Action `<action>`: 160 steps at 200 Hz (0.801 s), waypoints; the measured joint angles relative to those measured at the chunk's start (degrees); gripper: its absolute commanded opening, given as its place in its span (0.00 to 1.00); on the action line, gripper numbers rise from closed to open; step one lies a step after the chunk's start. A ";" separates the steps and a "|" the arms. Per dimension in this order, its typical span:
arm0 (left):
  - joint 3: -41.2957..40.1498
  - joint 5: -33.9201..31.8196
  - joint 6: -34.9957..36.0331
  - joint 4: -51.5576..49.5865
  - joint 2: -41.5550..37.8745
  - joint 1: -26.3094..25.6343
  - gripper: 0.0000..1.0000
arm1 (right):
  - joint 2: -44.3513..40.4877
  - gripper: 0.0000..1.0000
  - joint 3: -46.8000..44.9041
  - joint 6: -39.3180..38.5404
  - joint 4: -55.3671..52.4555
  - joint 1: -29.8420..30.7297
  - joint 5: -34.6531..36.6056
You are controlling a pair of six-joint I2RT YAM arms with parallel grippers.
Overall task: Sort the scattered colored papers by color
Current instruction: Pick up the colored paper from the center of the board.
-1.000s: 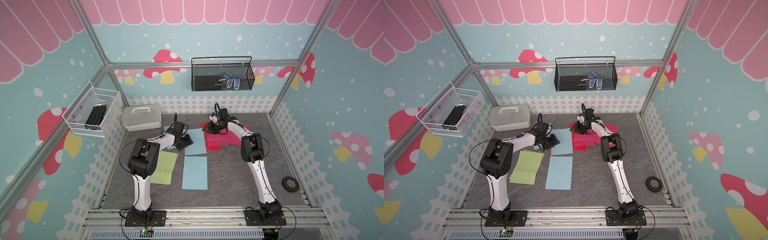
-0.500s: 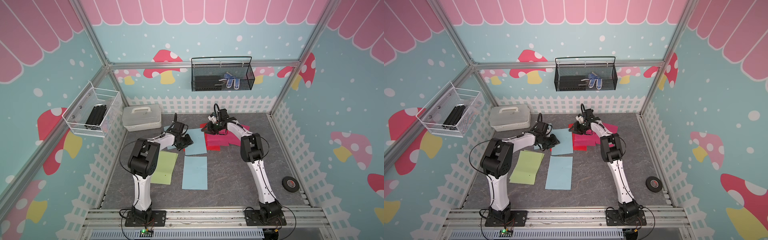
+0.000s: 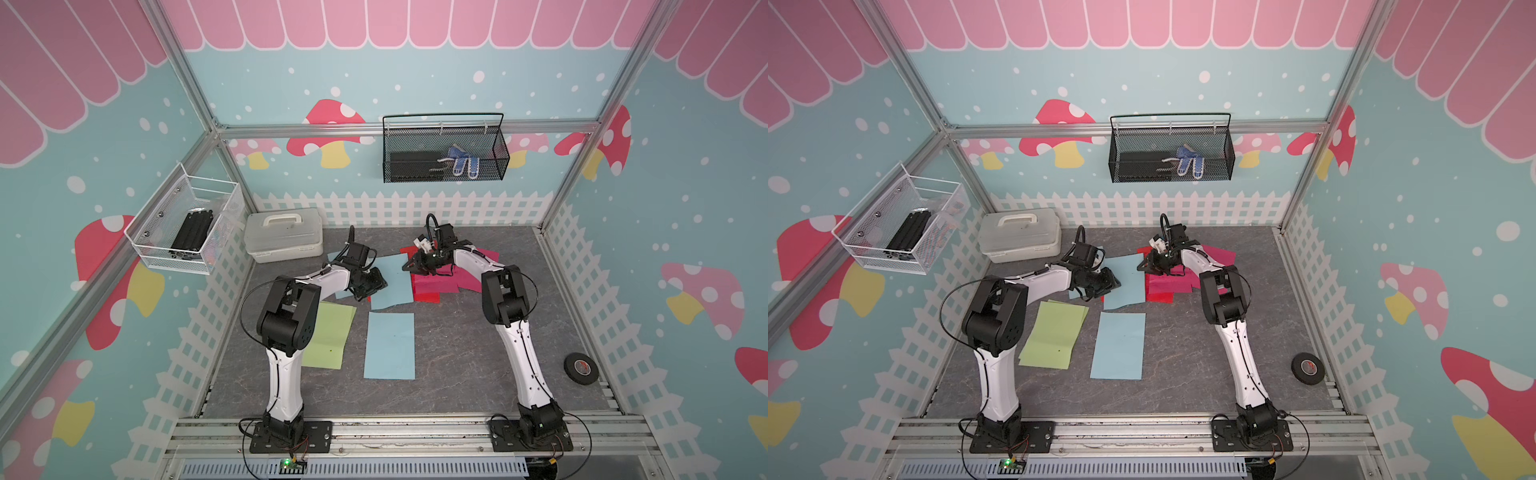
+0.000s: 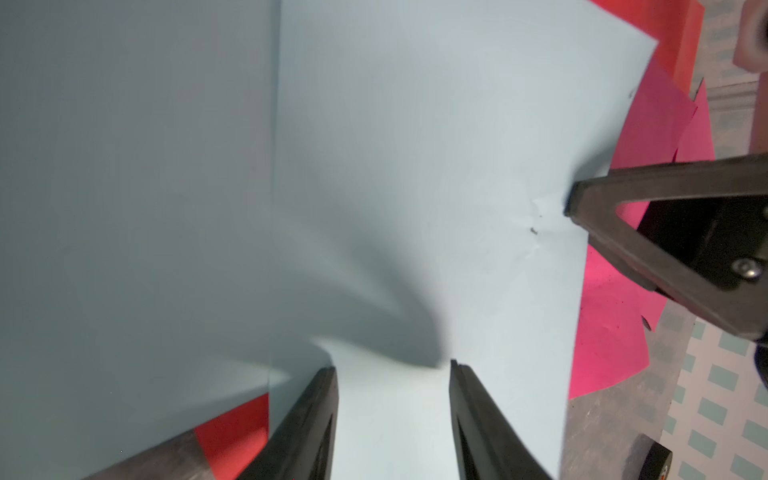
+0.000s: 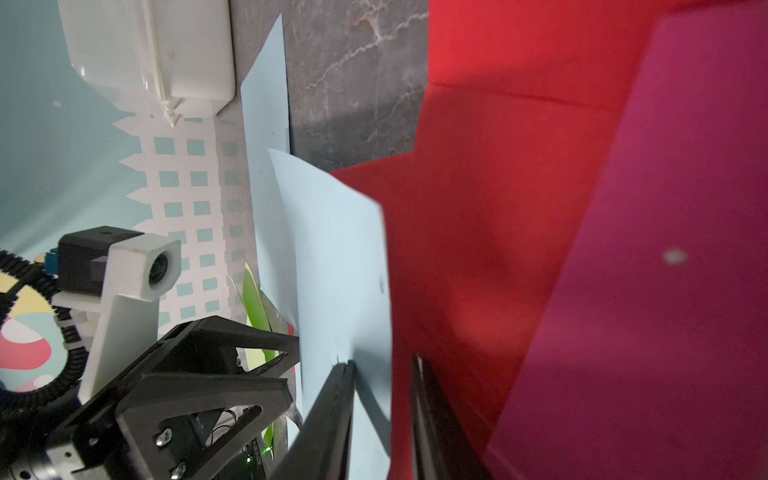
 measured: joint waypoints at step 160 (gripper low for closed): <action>0.02 0.00 0.00 0.00 0.00 0.02 0.47 | -13.00 0.25 -13.57 -0.63 1.64 2.93 0.74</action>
